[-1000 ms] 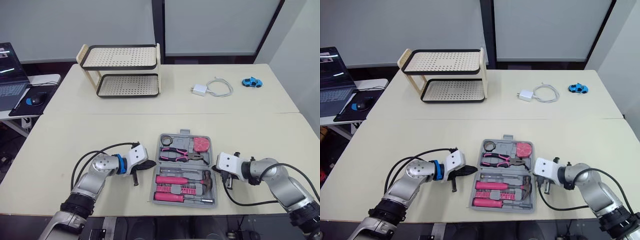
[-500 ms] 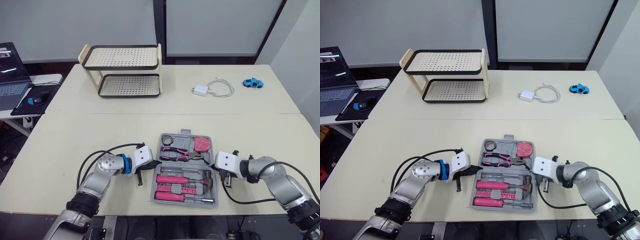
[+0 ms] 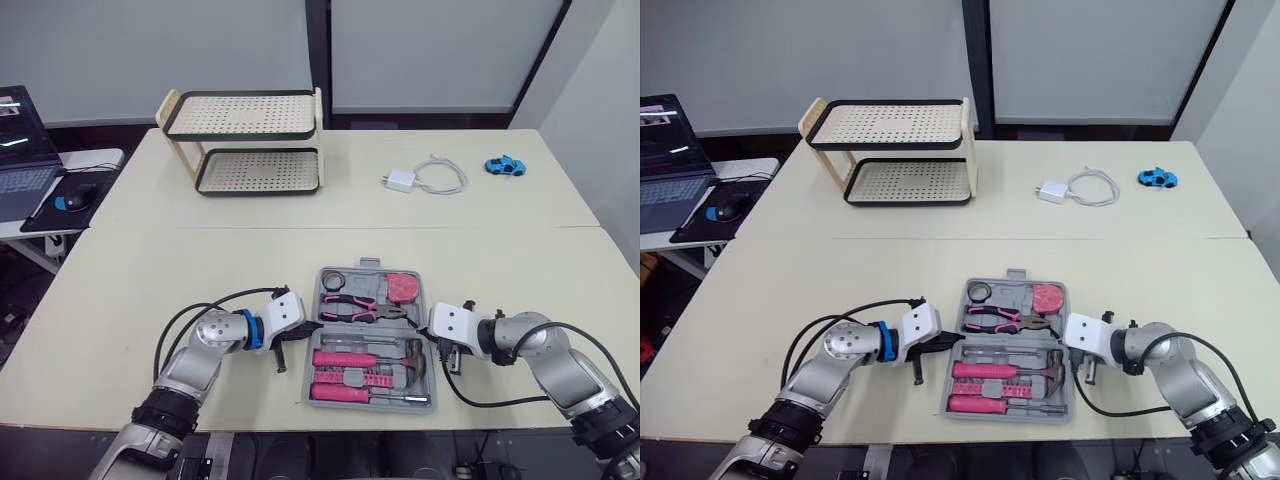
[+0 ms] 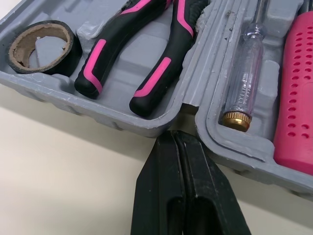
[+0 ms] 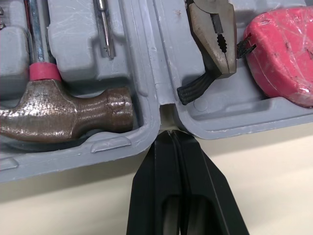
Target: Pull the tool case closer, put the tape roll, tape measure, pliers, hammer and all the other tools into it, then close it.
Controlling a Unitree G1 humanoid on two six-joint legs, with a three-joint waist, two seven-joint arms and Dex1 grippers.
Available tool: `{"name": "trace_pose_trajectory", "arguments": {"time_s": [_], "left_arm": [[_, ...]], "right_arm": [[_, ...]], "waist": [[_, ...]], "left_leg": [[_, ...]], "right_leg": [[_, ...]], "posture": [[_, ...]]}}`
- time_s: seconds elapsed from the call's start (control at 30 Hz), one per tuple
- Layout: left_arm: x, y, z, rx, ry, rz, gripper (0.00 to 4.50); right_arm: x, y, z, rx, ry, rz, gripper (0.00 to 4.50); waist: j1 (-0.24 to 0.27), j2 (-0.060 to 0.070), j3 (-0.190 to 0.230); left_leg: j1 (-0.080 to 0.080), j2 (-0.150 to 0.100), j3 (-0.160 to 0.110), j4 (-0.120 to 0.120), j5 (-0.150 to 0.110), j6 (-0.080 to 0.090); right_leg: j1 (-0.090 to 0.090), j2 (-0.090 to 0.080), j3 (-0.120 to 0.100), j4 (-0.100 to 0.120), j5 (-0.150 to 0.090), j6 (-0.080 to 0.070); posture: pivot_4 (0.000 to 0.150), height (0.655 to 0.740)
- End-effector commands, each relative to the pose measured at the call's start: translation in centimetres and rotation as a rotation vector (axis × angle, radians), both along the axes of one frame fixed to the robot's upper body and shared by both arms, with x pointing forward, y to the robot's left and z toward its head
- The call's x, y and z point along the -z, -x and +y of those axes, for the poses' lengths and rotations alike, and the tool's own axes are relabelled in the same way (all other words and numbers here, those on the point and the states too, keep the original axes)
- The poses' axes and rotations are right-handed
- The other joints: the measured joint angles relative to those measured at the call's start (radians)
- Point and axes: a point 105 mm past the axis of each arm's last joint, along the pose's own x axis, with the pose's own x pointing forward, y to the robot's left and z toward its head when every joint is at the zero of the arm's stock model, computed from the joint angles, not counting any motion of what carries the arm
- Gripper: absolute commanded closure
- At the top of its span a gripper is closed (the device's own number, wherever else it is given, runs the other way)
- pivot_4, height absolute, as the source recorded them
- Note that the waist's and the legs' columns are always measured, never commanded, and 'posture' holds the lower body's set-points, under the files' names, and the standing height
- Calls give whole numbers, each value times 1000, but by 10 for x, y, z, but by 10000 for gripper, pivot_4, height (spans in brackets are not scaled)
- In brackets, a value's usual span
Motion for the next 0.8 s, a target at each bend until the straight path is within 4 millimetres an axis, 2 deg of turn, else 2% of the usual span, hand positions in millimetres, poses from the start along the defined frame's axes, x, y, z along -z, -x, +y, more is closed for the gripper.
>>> {"name": "trace_pose_trajectory", "arguments": {"time_s": [0.03, 0.6, 0.8], "left_arm": [[2, 3, -9, 22, 8, -3, 44819], [5, 0, -9, 12, 34, 14, 44819], [3, 8, -15, 68, 51, 43, 44819]], "right_arm": [[-7, 1, 13, -58, -28, -22, 45000], [-6, -2, 14, -59, -25, -33, 45000], [-9, -3, 16, -71, -35, -39, 45000]], "waist": [[0, 0, 0], [0, 0, 0], [0, 0, -1]], "left_leg": [[0, 0, 0, 0, 0, 0], [1, 0, 0, 0, 0, 0], [1, 0, -1, 0, 0, 0]], "right_leg": [[0, 0, 0, 0, 0, 0], [1, 0, 0, 0, 0, 0], [1, 0, 0, 0, 0, 0]], "posture": [[1500, 7400], [1500, 7400], [1500, 7400]]}}
